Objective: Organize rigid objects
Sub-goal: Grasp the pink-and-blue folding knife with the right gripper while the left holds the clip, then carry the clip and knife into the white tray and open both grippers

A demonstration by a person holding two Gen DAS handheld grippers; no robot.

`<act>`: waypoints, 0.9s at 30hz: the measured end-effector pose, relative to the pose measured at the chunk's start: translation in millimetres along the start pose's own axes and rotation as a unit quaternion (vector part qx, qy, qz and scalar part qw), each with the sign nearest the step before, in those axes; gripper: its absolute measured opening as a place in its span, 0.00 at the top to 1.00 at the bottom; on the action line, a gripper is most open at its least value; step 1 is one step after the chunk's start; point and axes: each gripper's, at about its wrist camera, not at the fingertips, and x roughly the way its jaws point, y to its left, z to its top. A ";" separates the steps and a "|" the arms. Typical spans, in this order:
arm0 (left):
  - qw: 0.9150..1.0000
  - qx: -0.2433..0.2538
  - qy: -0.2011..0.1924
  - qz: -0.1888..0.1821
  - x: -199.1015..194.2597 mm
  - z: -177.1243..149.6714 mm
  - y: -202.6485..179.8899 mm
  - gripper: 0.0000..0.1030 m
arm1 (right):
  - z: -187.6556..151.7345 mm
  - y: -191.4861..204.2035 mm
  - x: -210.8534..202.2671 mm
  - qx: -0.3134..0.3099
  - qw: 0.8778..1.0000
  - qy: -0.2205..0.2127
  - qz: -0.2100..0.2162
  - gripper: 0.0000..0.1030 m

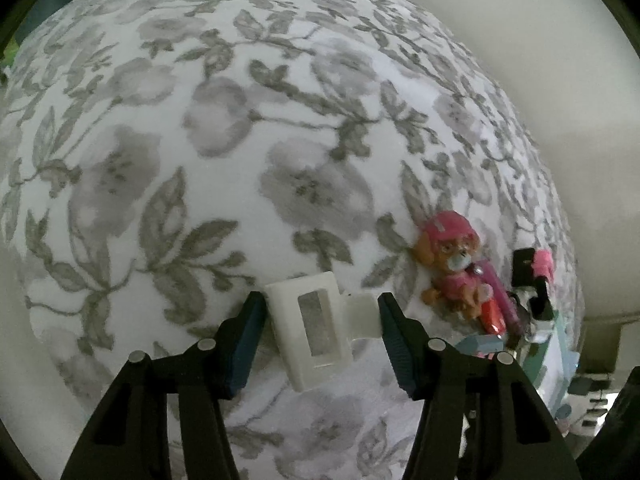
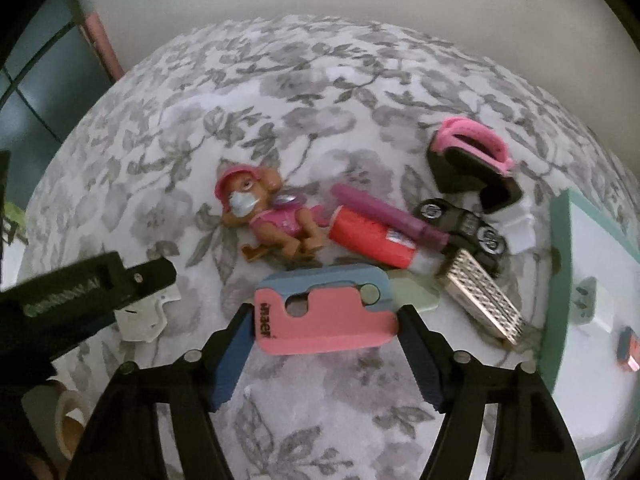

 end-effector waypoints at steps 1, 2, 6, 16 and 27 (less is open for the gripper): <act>1.000 0.001 0.001 -0.005 -0.1 -0.4 -0.8 0.43 | 0.4 -3.6 -2.6 0.007 1.000 -0.002 0.004 0.28; 1.000 0.003 0.002 -0.010 -0.1 -0.8 -2.4 0.46 | 0.2 -7.8 -7.4 0.014 1.000 -0.005 0.009 0.28; 1.000 0.018 -0.004 -0.017 -3.3 -4.2 -13.7 0.46 | -1.7 -21.1 -28.4 0.029 0.999 -0.026 0.019 0.28; 0.988 0.137 -0.030 -0.067 -29.1 -31.6 -99.5 0.46 | -18.4 -94.5 -88.4 0.114 0.990 -0.074 -0.038 0.28; 0.930 0.354 0.016 -0.094 -16.4 -127.1 -242.4 0.46 | -60.9 -239.2 -103.3 0.258 0.950 -0.036 -0.172 0.28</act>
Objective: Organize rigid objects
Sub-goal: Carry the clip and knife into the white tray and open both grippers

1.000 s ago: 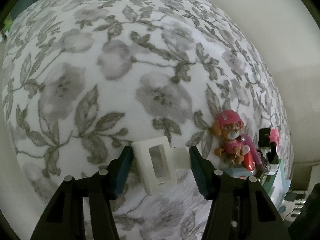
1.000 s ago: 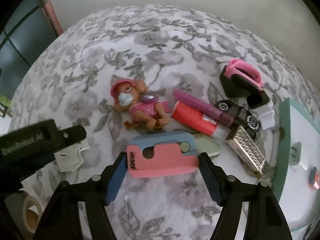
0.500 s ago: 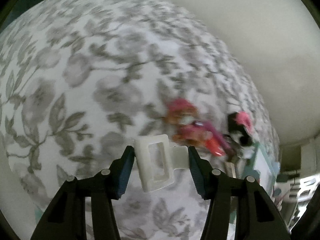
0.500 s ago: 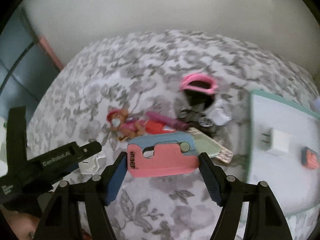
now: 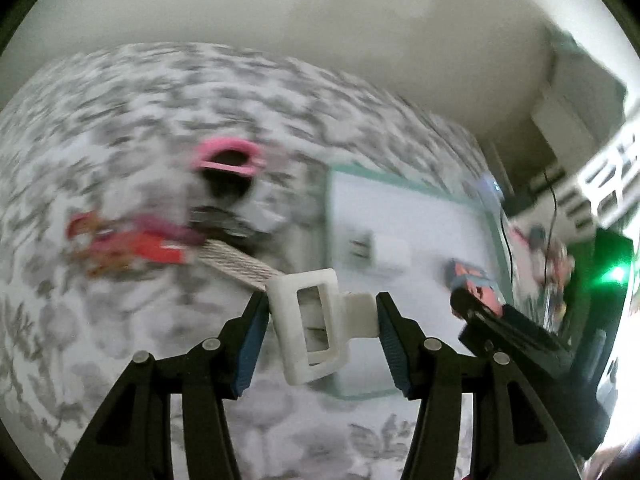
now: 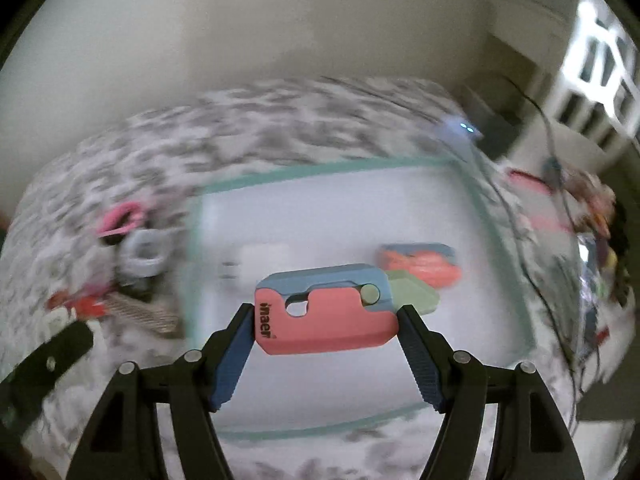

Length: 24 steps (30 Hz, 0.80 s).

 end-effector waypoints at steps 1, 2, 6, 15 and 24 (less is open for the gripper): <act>1.000 0.010 0.007 -0.002 7.2 -0.1 -9.7 0.46 | 0.9 -11.0 5.3 0.013 1.000 0.007 -0.006 0.28; 1.000 0.016 0.014 -0.005 14.9 0.9 -16.9 0.46 | 1.7 -22.9 10.4 0.028 0.999 0.015 -0.011 0.28; 0.999 0.034 0.030 -0.012 40.0 0.5 -41.2 0.46 | 2.4 -50.5 25.1 0.068 0.997 0.039 -0.014 0.28; 0.996 0.077 0.050 -0.009 65.9 -14.7 -60.2 0.45 | 2.0 -58.1 48.4 0.077 0.994 0.072 -0.016 0.28; 0.996 0.074 0.052 -0.006 62.7 -11.6 -55.7 0.40 | 1.1 -54.6 51.6 0.072 0.994 0.080 -0.012 0.27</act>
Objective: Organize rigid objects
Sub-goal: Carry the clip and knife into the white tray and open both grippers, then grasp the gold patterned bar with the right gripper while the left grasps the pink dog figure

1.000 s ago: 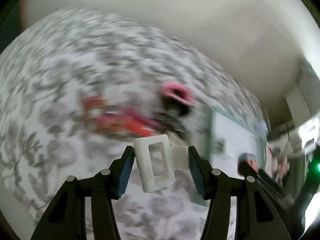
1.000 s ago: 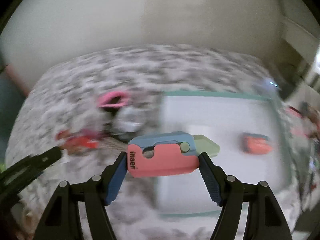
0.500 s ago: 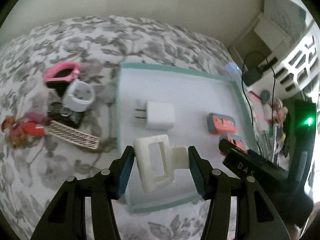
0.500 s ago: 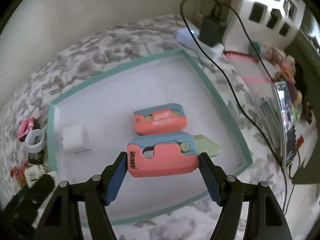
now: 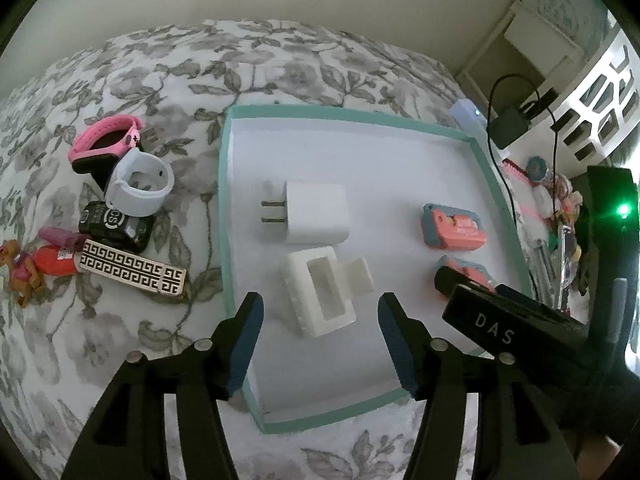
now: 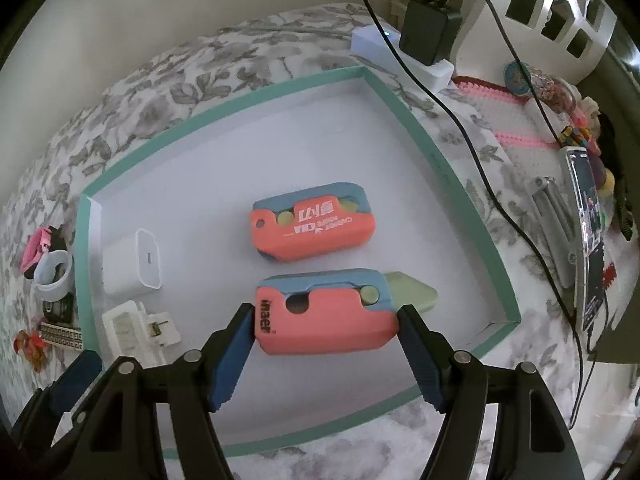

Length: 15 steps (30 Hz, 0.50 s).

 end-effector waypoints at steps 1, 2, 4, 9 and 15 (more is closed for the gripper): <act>1.000 -0.002 -0.003 -0.002 -2.5 0.8 1.5 0.39 | 0.1 0.9 -0.9 -0.001 1.000 -0.002 0.001 0.26; 1.000 -0.005 -0.005 -0.003 -4.9 1.3 3.0 0.36 | 0.1 2.1 -2.6 -0.003 1.000 -0.005 0.001 0.21; 1.000 -0.010 -0.011 -0.004 -9.6 2.8 6.1 0.33 | 0.3 5.0 -7.8 -0.006 1.000 -0.018 0.001 0.12; 0.999 -0.041 -0.035 -0.009 -30.4 10.3 26.1 0.32 | 4.9 11.7 -28.9 -0.005 0.997 -0.066 0.030 0.12; 0.983 -0.128 -0.104 0.083 -68.6 17.0 101.5 0.07 | -0.2 50.0 -53.0 -0.047 0.986 -0.109 0.120 0.12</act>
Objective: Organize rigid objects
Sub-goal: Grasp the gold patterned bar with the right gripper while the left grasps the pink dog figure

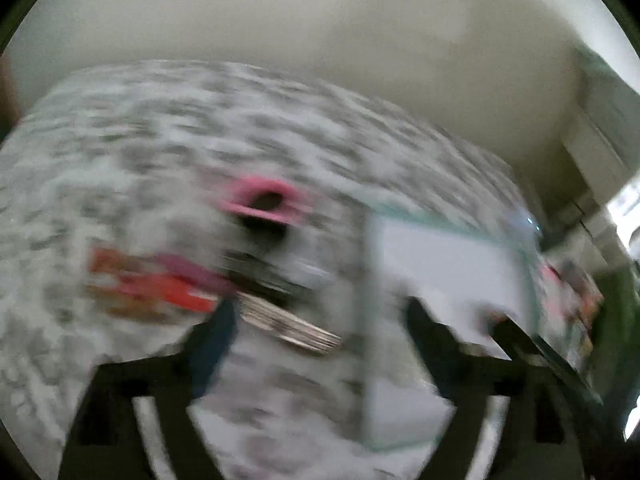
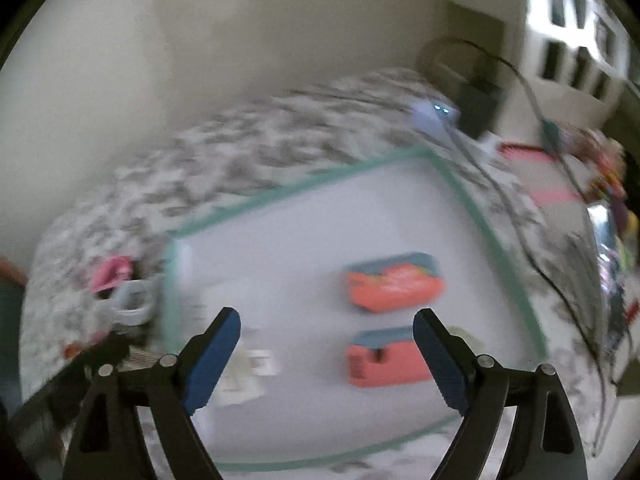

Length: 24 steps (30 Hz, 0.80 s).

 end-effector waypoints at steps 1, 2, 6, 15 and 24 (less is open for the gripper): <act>0.999 -0.021 -0.008 0.023 -1.2 3.6 17.6 0.06 | -0.5 9.9 1.1 -0.012 1.000 0.000 0.015 0.12; 0.998 -0.044 -0.011 0.041 -1.3 6.1 35.3 0.06 | -2.0 23.5 2.5 -0.027 0.999 0.004 0.035 0.12; 0.989 -0.134 -0.007 0.066 5.2 8.4 95.4 0.05 | -13.0 77.1 10.5 -0.087 0.992 0.016 0.092 0.12; 0.976 -0.201 0.048 0.061 34.8 3.1 142.7 0.05 | -43.6 167.0 58.3 -0.203 0.972 0.073 0.096 0.13; 0.969 -0.224 0.072 0.079 58.7 -0.1 156.8 0.08 | -60.1 182.5 93.9 -0.261 0.958 0.101 0.056 0.19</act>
